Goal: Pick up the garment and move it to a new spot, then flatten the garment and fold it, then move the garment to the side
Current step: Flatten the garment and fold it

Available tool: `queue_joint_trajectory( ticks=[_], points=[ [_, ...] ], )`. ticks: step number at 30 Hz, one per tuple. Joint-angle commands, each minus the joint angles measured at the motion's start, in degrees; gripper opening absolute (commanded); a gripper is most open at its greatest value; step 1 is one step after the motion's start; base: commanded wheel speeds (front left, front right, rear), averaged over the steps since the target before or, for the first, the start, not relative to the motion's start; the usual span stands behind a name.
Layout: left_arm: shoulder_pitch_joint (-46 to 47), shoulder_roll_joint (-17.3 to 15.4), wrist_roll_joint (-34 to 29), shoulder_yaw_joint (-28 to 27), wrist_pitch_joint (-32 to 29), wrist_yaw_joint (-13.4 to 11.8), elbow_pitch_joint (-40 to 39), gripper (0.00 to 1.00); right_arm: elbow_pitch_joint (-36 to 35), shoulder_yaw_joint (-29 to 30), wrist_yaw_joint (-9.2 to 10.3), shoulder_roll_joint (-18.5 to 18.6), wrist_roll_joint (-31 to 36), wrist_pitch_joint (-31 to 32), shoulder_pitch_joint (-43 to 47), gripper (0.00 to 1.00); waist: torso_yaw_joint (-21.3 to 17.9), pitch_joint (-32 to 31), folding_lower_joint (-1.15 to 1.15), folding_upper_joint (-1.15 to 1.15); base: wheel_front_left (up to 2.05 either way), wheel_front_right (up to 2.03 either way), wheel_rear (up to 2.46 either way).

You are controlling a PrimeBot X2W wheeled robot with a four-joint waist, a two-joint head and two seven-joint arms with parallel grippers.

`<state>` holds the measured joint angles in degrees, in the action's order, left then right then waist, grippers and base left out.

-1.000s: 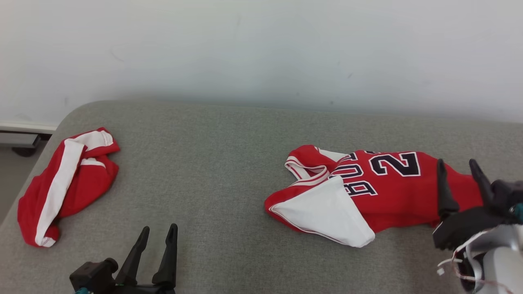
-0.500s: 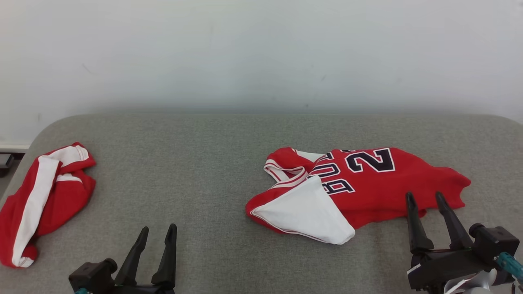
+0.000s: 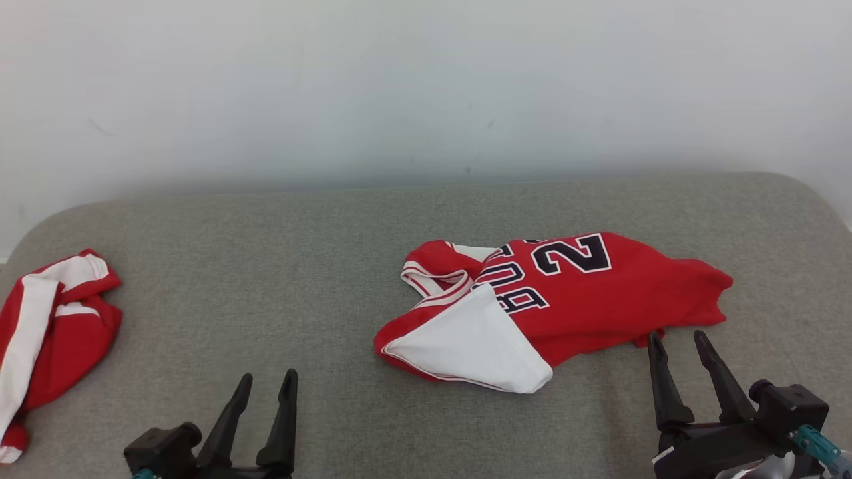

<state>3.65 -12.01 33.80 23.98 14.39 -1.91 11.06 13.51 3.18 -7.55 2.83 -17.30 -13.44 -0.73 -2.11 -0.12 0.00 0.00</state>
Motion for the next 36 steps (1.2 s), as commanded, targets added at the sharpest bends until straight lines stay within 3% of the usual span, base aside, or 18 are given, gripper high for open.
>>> queue_joint_trajectory(
  ticks=[1,19,36],
  points=[
    [0.7,-0.3,-0.2,0.2,-0.2,0.4,0.3,1.00,0.1,0.0,0.12,0.1,-0.2,-0.1,-0.7,1.00,-0.6,0.2,0.00,0.00,0.00,0.00,0.00],
    [10.5,0.3,-3.9,7.3,-6.8,4.0,10.1,1.00,1.3,-1.5,0.12,0.1,-2.4,-0.7,-2.0,1.00,-7.2,1.8,0.00,0.00,0.00,0.00,0.00],
    [16.5,0.5,-7.1,8.8,-9.0,0.0,19.7,1.00,2.0,-2.7,0.12,0.1,-3.1,-1.3,-3.3,1.00,-11.5,4.8,0.00,0.00,0.00,0.00,0.00]
  ],
)
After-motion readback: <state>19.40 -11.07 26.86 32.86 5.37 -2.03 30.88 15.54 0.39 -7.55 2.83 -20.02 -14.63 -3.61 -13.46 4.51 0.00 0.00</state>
